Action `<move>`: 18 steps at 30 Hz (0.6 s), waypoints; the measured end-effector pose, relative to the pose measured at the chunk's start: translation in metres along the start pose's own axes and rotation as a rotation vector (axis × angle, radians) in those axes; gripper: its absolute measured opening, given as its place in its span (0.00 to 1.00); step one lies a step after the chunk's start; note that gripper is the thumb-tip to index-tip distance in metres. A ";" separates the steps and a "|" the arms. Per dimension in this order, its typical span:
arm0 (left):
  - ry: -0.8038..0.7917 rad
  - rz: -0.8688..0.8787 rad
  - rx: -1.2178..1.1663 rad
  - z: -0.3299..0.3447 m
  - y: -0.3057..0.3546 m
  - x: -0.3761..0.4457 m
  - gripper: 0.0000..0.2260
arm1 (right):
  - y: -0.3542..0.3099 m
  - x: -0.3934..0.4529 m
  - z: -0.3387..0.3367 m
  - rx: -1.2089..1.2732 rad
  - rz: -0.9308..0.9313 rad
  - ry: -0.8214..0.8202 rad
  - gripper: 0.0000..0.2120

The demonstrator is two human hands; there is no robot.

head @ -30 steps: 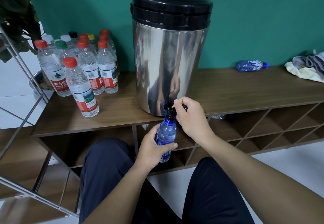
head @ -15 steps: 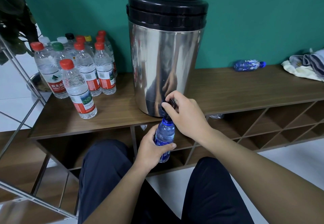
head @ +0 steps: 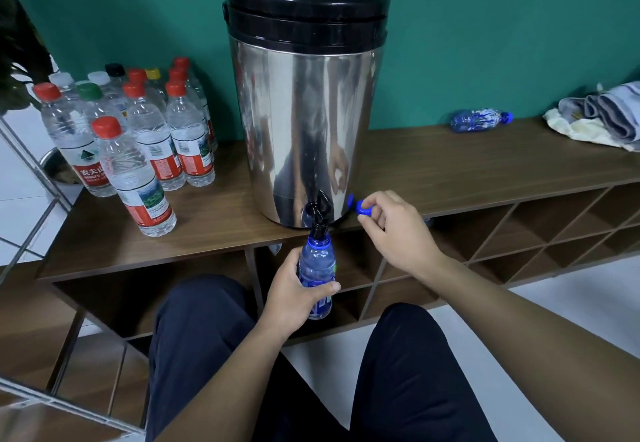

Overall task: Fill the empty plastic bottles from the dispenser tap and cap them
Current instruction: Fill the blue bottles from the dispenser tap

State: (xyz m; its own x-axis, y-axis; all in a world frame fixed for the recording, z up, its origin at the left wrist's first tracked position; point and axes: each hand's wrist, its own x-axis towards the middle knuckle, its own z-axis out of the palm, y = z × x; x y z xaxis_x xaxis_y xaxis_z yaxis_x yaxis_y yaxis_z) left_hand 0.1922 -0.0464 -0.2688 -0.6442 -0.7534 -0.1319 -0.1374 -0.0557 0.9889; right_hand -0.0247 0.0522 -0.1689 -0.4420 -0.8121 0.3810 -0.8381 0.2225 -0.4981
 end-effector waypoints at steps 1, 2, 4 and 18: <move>0.003 0.004 0.005 0.001 0.000 0.000 0.34 | 0.007 0.001 -0.001 -0.022 0.010 -0.007 0.08; 0.008 0.005 0.014 0.002 -0.001 0.001 0.34 | 0.012 0.003 -0.002 -0.037 0.023 -0.020 0.10; 0.020 -0.005 0.027 0.004 -0.004 0.003 0.35 | 0.022 0.008 -0.002 -0.067 0.058 -0.069 0.15; -0.011 -0.043 0.081 0.016 -0.005 0.002 0.33 | 0.050 0.046 0.035 -0.158 0.032 -0.215 0.21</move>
State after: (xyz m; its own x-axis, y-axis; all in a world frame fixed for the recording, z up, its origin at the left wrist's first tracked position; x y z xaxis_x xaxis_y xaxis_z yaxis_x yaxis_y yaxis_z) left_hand 0.1798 -0.0372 -0.2753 -0.6443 -0.7444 -0.1755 -0.2253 -0.0345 0.9737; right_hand -0.0761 0.0068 -0.2038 -0.4050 -0.8956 0.1840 -0.8717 0.3176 -0.3732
